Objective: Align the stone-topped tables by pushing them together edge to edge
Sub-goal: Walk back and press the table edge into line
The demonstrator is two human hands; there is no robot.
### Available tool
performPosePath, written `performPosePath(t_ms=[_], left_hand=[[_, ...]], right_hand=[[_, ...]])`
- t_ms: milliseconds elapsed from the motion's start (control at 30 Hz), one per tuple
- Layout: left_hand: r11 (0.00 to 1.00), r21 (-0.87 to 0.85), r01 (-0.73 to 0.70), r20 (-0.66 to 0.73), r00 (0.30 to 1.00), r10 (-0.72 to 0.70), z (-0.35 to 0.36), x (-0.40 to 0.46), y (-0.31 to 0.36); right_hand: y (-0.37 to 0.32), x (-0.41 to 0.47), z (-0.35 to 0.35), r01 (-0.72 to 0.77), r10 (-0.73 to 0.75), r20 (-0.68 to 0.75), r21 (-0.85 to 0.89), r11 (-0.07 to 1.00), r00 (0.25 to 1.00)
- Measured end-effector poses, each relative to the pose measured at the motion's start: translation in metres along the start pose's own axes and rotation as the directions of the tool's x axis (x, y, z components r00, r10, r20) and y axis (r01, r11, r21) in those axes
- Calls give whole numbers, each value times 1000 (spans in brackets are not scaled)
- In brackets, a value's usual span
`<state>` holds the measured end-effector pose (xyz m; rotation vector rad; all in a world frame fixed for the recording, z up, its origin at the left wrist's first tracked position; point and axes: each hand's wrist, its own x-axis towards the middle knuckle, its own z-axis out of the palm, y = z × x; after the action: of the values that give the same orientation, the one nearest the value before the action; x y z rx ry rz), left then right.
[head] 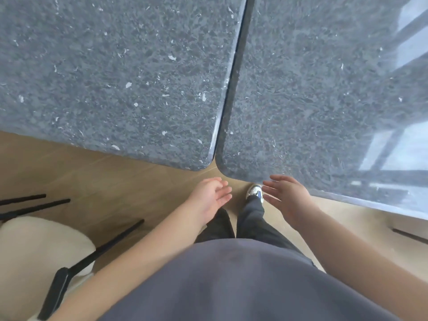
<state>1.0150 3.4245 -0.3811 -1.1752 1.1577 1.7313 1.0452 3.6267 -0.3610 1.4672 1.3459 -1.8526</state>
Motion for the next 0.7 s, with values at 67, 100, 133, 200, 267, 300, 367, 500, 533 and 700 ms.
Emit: performPosePath(t_ms=[67,100,133,200,267,300,367,500,533,700], left_hand=[[995,-48,86,20,996,-85,15,15,-4],[991,-69,115,29,993,-114,21,21,-6],[986,-102,133,39,991,-130,25,27,-8],[970,-193,150,75,988,-138,30,39,-14],[948,-276,157,109,985,-131,36,49,-20],[940,-304,157,122,985,-125,39,54,-25],[933,-328,150,148,983,-106,45,62,-33],[954,-271,129,198,977,-76,50,75,-45],[965,-230,129,209,975,-80,50,75,-48],[965,-230,125,208,975,-77,55,73,-59]], right_hand=[[7,12,-1,-120,117,47,59,991,992],[10,17,-2,-172,167,63,82,982,984],[14,21,-4,-220,214,68,106,970,975],[22,32,-11,-301,294,68,165,939,953],[27,42,-19,-334,326,77,289,897,942],[29,47,-23,-315,311,76,392,864,947],[30,55,-32,-195,218,38,615,764,975],[27,71,-44,-43,146,-55,803,595,988],[27,72,-45,-47,143,-45,812,581,989],[26,72,-50,-89,136,8,789,608,991]])
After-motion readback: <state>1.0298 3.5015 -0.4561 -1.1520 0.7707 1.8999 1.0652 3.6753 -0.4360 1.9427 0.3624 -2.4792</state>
